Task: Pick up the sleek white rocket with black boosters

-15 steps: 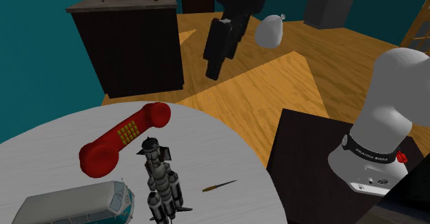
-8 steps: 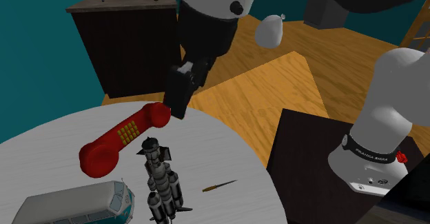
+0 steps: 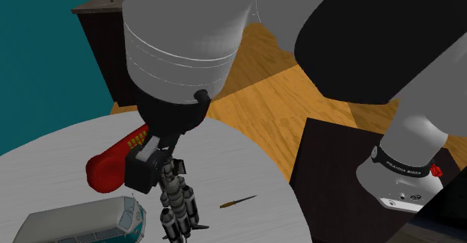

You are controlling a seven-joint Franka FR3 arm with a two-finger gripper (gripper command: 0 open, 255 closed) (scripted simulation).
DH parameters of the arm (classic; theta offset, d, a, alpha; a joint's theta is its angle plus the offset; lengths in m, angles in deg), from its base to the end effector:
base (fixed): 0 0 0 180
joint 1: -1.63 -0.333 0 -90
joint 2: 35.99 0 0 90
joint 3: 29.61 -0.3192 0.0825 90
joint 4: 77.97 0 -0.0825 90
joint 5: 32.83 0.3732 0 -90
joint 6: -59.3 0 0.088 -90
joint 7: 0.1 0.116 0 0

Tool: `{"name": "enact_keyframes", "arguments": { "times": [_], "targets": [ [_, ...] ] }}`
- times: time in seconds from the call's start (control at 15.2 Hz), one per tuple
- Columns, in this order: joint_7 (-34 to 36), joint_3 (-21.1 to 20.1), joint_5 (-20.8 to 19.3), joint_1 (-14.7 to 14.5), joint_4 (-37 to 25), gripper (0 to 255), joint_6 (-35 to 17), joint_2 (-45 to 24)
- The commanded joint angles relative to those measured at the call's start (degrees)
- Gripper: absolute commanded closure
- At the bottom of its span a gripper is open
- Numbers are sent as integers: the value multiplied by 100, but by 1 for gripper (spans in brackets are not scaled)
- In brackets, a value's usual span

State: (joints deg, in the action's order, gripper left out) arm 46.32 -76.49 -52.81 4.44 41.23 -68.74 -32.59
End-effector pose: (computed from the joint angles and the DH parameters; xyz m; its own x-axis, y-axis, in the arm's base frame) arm 0.4000 0.3768 0.4658 0.9204 0.1652 0.3544 0.1271 -0.9835 0.1284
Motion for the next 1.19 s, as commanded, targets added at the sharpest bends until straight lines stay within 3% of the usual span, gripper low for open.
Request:
{"name": "enact_keyframes", "arguments": {
  "times": [0.0,0.46,0.53,1.12],
  "targets": [
    [169,-44,-201,-3,39,0,-106,-138],
    [509,-62,-570,-5,259,0,-417,-386],
    [513,-63,-577,-6,250,255,-411,-394],
    [510,-62,-570,-5,259,255,-416,-386]
  ]
}}
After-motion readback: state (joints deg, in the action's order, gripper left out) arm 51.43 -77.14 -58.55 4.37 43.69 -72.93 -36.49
